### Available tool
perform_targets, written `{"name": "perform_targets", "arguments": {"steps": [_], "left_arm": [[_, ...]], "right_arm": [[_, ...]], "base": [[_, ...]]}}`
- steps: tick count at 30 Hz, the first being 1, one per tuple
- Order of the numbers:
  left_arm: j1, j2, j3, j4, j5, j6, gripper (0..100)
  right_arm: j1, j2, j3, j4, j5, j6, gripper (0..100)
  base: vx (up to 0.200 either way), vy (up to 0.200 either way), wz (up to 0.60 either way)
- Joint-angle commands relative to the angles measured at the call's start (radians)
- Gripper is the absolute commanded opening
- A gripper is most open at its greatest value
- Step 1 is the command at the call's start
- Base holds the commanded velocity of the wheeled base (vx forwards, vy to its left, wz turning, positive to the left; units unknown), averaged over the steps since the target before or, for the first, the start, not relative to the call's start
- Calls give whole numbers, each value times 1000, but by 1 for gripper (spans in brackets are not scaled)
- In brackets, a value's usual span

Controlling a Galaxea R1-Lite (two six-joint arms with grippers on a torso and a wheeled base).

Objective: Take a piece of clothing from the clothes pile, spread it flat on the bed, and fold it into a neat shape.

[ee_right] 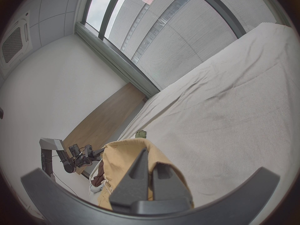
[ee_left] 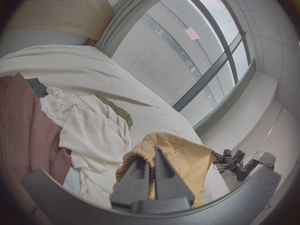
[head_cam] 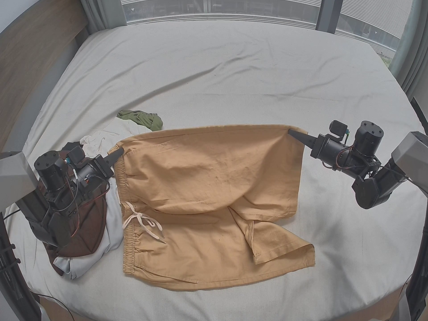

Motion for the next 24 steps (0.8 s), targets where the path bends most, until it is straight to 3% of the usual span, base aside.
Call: {"name": "perform_targets", "arguments": {"steps": [1,20,21,24], "left_arm": [[0,34,-34,-2,8,-25,0],[0,95,-99,-2,11,-23,0],[-2,95,-100,-2,11,-23,100],[0,100,-106,-2,11,-23,100]], "right_arm": [[-1,35,-56,30,-2,0,0],[-10,99,-126,39,-5,-1,0],[-10,100,-128,39,-5,-1,0],[-10,110,-138,39,-6,-1,0]], "base": [[0,0,0],[0,0,0],[0,0,0],[0,0,0]]}}
